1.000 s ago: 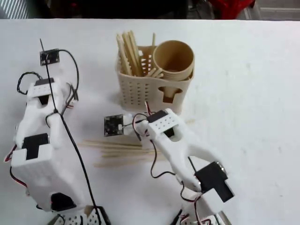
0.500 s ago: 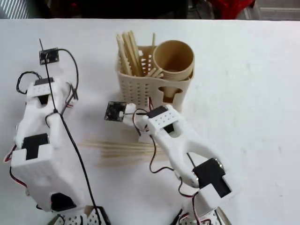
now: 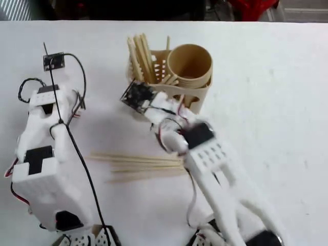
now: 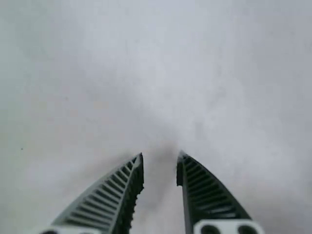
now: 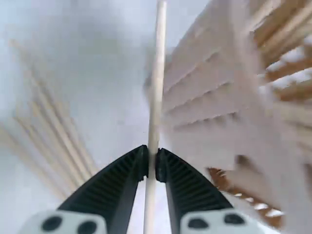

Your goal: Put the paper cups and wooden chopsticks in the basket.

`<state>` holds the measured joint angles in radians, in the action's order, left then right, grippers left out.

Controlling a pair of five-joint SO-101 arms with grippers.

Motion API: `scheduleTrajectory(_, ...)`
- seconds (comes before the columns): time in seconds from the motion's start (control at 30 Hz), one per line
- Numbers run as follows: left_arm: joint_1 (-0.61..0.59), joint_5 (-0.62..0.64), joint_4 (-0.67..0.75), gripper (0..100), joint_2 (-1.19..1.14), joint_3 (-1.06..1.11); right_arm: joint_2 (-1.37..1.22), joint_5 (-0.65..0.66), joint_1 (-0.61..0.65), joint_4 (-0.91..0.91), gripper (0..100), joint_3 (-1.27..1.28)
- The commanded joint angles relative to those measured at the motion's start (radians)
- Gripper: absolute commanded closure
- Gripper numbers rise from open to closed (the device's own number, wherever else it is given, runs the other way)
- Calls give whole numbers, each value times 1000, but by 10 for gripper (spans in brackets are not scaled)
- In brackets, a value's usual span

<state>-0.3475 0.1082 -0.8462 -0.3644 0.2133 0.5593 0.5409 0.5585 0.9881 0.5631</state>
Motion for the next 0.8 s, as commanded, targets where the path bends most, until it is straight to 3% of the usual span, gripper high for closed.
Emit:
scheduleTrajectory(0.0, 1, -12, 5, 871, 4, -44, 208, -61, 41, -2, 982, -144)
scheduleTrajectory(0.1, 1, -12, 5, 871, 4, -44, 229, -140, 73, -96, 982, -275)
scheduleTrajectory(0.23, -1, -12, 5, 871, 4, -44, 170, -293, 74, -398, 981, -365)
scheduleTrajectory(0.37, -1, -12, 5, 871, 4, -44, 53, -322, 71, -657, 981, -377)
scheduleTrajectory(0.77, -1, -12, 5, 871, 4, -44, -140, -322, 28, -794, 981, -325)
